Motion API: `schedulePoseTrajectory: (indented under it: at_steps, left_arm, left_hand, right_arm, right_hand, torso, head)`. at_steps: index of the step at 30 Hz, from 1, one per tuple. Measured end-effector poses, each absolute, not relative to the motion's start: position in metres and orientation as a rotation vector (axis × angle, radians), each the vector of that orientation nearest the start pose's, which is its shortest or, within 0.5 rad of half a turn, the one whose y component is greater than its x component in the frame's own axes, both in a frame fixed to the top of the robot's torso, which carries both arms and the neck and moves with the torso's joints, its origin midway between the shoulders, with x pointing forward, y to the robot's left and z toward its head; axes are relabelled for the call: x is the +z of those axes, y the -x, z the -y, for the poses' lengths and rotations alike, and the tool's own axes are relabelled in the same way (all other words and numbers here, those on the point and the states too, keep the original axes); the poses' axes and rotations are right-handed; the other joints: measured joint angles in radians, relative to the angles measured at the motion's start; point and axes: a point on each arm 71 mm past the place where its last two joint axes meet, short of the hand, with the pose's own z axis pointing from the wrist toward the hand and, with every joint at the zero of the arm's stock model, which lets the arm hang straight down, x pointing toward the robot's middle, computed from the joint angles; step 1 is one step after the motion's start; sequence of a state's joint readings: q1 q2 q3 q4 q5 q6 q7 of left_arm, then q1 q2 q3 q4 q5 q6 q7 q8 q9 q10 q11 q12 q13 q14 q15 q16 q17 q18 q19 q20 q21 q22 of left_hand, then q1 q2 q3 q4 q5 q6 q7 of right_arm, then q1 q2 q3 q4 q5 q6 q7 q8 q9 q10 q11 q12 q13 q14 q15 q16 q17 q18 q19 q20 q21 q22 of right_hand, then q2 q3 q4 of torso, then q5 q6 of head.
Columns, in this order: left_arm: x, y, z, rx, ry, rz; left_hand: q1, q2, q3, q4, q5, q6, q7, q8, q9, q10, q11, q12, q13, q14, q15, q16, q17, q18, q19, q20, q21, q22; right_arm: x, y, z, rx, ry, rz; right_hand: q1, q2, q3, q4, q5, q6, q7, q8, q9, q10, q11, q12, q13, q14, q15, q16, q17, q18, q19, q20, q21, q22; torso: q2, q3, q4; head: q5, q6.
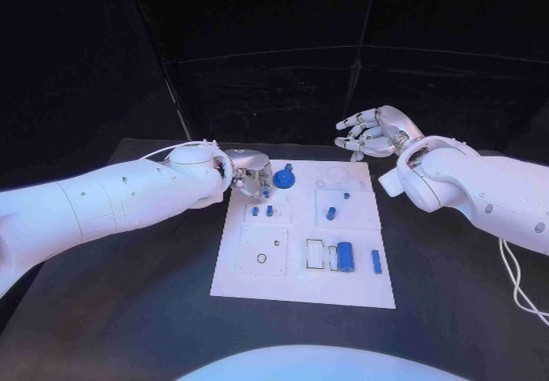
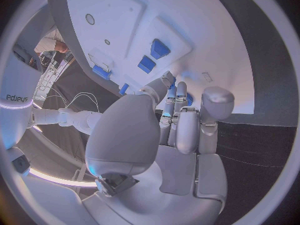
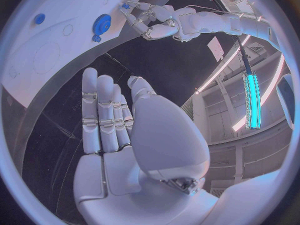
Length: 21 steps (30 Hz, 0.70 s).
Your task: Assemble the parts on the task board
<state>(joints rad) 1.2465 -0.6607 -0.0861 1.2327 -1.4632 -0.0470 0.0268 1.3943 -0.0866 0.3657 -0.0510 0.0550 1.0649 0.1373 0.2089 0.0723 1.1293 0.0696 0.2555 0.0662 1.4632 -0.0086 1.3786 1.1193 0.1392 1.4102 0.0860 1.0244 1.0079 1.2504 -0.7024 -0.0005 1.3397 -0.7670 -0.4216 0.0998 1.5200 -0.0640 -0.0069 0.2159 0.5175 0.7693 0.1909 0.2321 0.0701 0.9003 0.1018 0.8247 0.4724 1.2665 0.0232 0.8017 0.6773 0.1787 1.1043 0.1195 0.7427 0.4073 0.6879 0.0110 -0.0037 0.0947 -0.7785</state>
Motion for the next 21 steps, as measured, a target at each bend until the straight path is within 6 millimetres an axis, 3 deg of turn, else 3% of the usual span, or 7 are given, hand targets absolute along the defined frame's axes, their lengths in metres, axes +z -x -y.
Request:
schedulePoseTrajectory:
  at_steps: [11,17,21]
  left_arm:
    - [-0.2094,-0.5307,-0.1817,-0.609,-0.343,-1.894]
    - [-0.2098,-0.5309,-0.1809,-0.608,-0.344,-1.897]
    - [-0.2103,-0.5316,-0.182,-0.603,-0.341,-1.9]
  left_hand:
    - [-0.008,-0.008,0.0,0.0,0.0,0.0,0.0,-0.007,-0.001,0.0,0.0,-0.01,0.0,0.0,0.0,0.0,-0.003,0.0,0.0,0.0,0.004,0.005]
    - [-0.014,-0.014,0.006,0.0,0.0,-0.017,0.003,-0.031,-0.006,0.0,0.0,-0.023,0.0,0.0,0.0,0.0,-0.007,0.0,0.0,0.0,0.008,0.01]
    - [-0.019,-0.019,0.013,-0.001,0.0,-0.04,0.013,-0.051,-0.008,-0.011,0.011,-0.04,-0.001,0.0,0.0,0.0,-0.015,0.0,0.0,0.0,0.008,0.012]
  right_arm:
    - [-0.1511,-0.5346,0.1887,1.045,-0.457,-1.535]
    - [-0.1511,-0.5347,0.1886,1.045,-0.457,-1.535]
    - [-0.1511,-0.5348,0.1887,1.045,-0.458,-1.535]
  right_hand:
    - [0.0,0.0,0.0,0.0,0.0,0.0,0.0,0.0,0.0,0.0,0.0,0.0,0.0,0.0,0.0,0.0,0.0,0.0,0.0,0.0,0.0,0.0]
    - [0.0,0.0,0.0,0.0,0.0,0.0,0.0,0.0,0.0,0.0,0.0,0.0,0.0,0.0,0.0,0.0,0.0,0.0,0.0,0.0,0.0,0.0]
    - [0.0,0.0,0.0,0.0,0.0,0.0,0.0,0.0,0.0,0.0,0.0,0.0,0.0,0.0,0.0,0.0,0.0,0.0,0.0,0.0,0.0,0.0]
  torso:
    - [0.0,-0.0001,0.0001]
    - [0.0,0.0,0.0]
    - [0.0,0.0,0.0]
  head:
    - [0.0,-0.003]
    - [0.0,-0.004]
    - [-0.001,-0.004]
